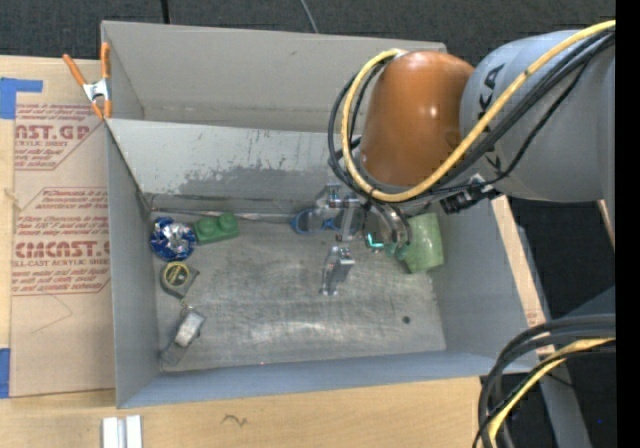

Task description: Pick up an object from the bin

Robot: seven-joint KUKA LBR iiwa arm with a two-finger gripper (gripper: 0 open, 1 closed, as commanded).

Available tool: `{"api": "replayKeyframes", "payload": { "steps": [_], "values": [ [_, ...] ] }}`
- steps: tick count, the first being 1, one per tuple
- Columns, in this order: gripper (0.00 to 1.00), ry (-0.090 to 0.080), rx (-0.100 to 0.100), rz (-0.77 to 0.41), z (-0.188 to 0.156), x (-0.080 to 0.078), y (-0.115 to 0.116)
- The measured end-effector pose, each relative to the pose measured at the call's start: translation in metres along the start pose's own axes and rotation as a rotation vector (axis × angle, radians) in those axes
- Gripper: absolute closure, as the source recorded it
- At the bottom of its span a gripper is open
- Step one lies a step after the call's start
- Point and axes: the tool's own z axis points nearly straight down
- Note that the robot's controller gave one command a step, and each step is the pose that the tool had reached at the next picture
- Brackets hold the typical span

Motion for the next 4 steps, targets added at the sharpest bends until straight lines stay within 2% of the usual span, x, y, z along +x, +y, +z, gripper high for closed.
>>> {"api": "replayKeyframes", "payload": {
  "steps": [1,2,3,4],
  "values": [
    [0.0,-0.01,0.001,-0.024,0.011,-0.046,-0.05],
    [0.0,-0.014,0.002,-0.339,0.11,-0.047,-0.034],
    [0.0,-0.022,-0.001,-0.322,0.109,-0.038,-0.042],
    [0.0,-0.013,-0.002,-0.276,0.074,-0.039,0.006]
  ]
}}
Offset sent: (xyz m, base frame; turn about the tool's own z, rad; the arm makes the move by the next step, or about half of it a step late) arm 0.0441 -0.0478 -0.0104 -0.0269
